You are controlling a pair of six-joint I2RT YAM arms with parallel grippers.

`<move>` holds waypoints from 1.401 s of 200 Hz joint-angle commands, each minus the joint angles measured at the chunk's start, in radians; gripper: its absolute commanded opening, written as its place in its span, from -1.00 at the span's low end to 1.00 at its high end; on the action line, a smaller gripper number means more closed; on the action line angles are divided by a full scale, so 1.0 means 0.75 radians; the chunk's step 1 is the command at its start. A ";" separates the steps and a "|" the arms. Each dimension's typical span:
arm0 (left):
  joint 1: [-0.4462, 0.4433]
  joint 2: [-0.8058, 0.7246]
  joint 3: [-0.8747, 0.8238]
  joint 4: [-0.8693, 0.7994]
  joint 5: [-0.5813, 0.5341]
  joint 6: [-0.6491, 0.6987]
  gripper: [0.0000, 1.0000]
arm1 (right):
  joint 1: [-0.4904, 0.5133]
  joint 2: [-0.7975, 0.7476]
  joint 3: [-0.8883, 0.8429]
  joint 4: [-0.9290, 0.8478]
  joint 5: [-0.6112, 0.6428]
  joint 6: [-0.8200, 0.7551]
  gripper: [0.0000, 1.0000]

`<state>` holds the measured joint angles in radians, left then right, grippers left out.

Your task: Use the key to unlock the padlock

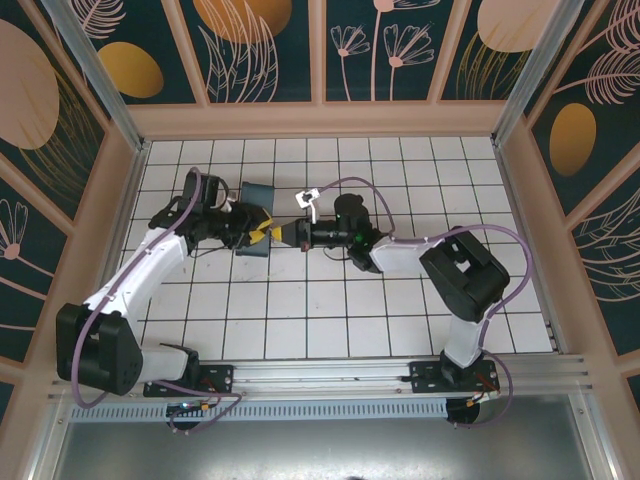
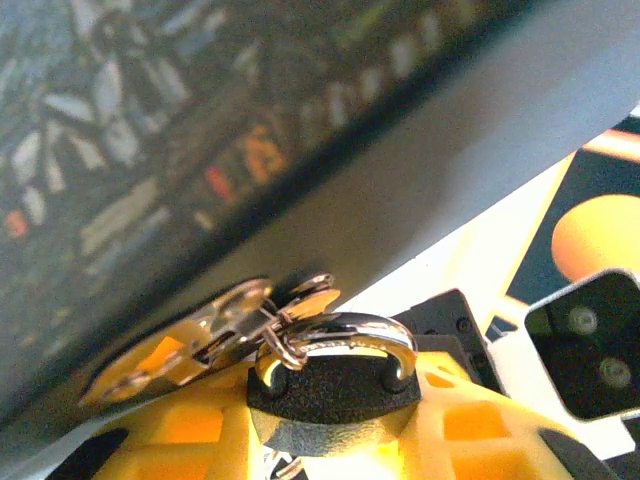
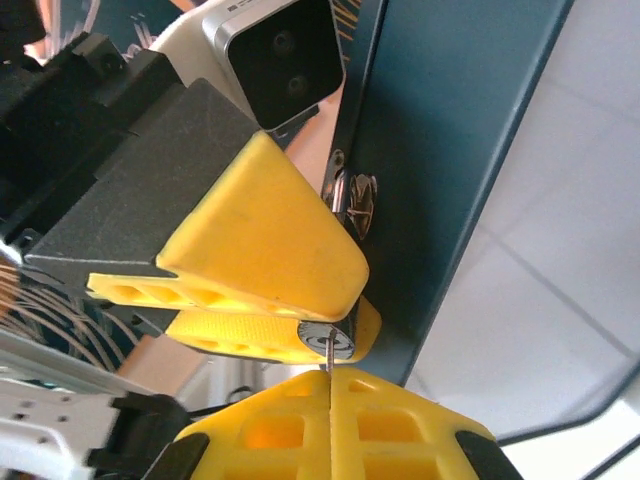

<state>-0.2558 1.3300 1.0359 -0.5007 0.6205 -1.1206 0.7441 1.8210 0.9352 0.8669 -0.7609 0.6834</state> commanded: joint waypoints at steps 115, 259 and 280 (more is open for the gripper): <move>0.002 0.014 0.041 -0.029 0.188 0.147 -0.75 | -0.052 0.027 0.085 0.054 -0.116 0.128 -1.00; -0.048 -0.011 0.006 0.086 0.239 0.119 -0.75 | -0.058 0.127 0.155 0.250 -0.150 0.481 -1.00; -0.055 -0.016 0.007 0.055 0.242 0.142 -0.75 | -0.057 0.068 0.216 -0.055 -0.056 0.190 -1.00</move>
<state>-0.2543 1.3460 1.0447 -0.4484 0.6357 -1.0615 0.6888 1.9675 1.0267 1.0737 -0.9497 1.1107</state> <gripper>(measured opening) 0.279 0.048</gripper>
